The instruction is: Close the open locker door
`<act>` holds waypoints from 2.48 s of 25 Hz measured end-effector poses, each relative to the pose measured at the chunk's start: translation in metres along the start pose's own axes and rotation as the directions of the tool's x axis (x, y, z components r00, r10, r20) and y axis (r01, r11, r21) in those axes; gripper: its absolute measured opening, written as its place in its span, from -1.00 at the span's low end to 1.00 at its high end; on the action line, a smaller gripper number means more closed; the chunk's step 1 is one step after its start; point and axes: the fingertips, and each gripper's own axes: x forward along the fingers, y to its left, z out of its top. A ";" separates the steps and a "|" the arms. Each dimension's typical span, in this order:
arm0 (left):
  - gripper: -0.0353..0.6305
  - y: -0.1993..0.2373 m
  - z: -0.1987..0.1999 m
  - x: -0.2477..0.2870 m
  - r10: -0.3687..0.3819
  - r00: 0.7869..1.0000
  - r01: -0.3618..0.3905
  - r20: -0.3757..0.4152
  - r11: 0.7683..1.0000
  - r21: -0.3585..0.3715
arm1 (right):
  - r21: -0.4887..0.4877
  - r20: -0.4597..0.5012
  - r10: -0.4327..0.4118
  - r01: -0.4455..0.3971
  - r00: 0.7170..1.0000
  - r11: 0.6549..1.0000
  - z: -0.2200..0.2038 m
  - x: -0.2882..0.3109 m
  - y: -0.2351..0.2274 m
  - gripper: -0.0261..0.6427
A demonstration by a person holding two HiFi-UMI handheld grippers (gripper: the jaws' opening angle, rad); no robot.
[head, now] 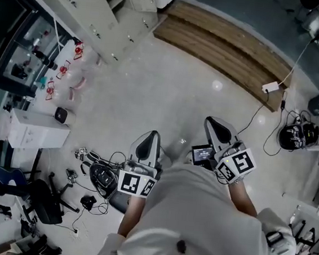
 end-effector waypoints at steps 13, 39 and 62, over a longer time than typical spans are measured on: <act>-0.87 -0.046 -0.015 0.011 0.013 1.000 -0.014 0.015 1.000 0.008 | -0.019 0.034 0.037 -0.036 0.999 0.999 0.002 -0.037 -0.019 -0.84; -0.87 0.055 -0.021 0.173 -0.085 0.996 0.084 -0.013 0.995 -0.063 | -0.025 -0.058 -0.113 0.111 0.992 0.993 0.003 0.091 -0.130 -0.83; -0.87 0.155 -0.009 0.264 -0.132 0.990 0.128 -0.050 0.990 -0.060 | 0.010 -0.047 -0.161 0.161 0.986 0.987 0.011 0.222 -0.175 -0.83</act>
